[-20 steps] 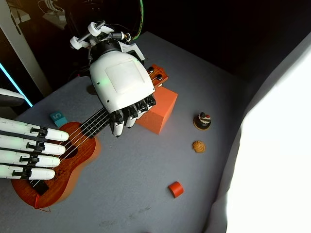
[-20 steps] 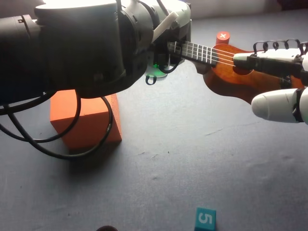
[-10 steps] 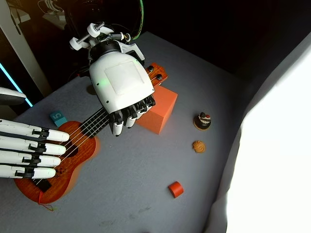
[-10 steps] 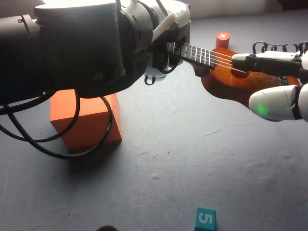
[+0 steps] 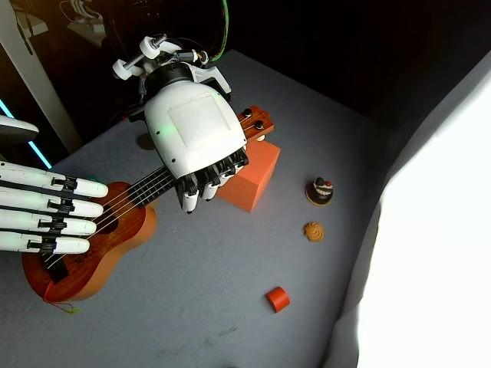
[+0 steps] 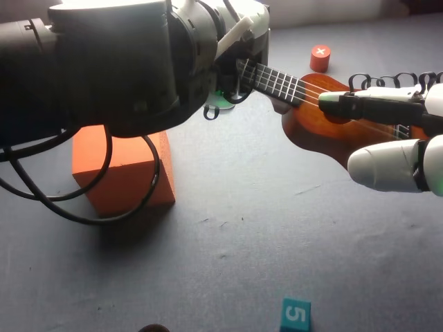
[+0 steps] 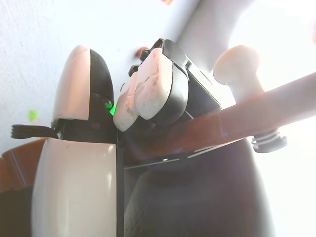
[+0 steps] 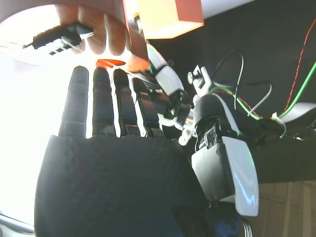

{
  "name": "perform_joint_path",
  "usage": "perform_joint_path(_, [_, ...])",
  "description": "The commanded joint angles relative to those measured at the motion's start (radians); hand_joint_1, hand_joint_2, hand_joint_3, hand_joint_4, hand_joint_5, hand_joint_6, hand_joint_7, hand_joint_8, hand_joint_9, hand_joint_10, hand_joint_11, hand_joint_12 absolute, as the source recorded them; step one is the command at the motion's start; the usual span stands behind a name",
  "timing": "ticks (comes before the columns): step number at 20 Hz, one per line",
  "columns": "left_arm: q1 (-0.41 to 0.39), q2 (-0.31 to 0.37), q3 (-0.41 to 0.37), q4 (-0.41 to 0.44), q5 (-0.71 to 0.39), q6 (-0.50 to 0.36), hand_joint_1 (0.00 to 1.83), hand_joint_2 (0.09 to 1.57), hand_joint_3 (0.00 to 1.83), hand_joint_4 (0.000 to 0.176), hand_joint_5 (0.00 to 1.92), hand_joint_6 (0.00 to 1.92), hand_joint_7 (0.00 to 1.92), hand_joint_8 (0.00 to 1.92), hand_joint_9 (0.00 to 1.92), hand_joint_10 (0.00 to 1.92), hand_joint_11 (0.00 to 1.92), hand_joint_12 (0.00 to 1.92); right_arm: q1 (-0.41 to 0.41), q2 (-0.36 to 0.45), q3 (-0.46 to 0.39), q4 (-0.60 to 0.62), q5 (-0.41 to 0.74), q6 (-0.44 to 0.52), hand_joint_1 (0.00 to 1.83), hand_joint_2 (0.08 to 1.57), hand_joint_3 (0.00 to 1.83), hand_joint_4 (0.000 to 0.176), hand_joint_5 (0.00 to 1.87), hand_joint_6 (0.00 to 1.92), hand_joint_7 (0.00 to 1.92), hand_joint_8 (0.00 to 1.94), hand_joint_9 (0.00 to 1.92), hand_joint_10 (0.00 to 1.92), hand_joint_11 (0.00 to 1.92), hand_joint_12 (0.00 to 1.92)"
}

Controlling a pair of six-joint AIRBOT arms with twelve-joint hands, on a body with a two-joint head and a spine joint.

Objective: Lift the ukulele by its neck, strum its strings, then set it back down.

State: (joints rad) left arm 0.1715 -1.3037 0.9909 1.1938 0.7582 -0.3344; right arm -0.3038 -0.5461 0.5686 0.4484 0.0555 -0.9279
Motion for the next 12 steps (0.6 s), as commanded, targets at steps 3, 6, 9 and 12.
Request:
perform_joint_path(3, [-0.025,0.005,0.005,0.077,-0.023,-0.003,1.54,1.21,0.0,0.176,1.24,1.92,1.37,1.92,1.47,1.92,1.55,1.92,0.026,0.009,-0.022,0.002,0.083,-0.014,0.02,1.32,0.0,0.0,0.03,0.0,0.09,0.0,0.09,0.01,0.0,0.13])
perform_joint_path(6, [-0.025,0.006,0.003,0.077,-0.023,-0.001,1.54,1.22,0.0,0.176,1.31,1.92,1.38,1.92,1.46,1.92,1.53,1.92,0.028,0.012,-0.031,0.002,0.127,-0.058,0.02,1.32,0.0,0.0,0.03,0.0,0.08,0.0,0.09,0.01,0.0,0.12])
perform_joint_path(9, [-0.025,0.006,0.003,0.077,-0.023,0.0,1.52,1.21,0.0,0.176,1.25,1.92,1.38,1.92,1.47,1.92,1.54,1.92,0.035,0.021,-0.03,0.001,0.19,-0.107,0.03,1.32,0.0,0.0,0.04,0.0,0.09,0.0,0.08,0.0,0.0,0.15])
perform_joint_path(12, [-0.027,0.007,0.003,0.077,-0.023,0.002,1.53,1.22,0.0,0.176,1.28,1.92,1.38,1.92,1.47,1.92,1.55,1.92,0.031,0.025,-0.02,0.001,0.306,-0.184,0.0,1.33,0.0,0.0,0.03,0.0,0.08,0.0,0.08,0.0,0.0,0.08])
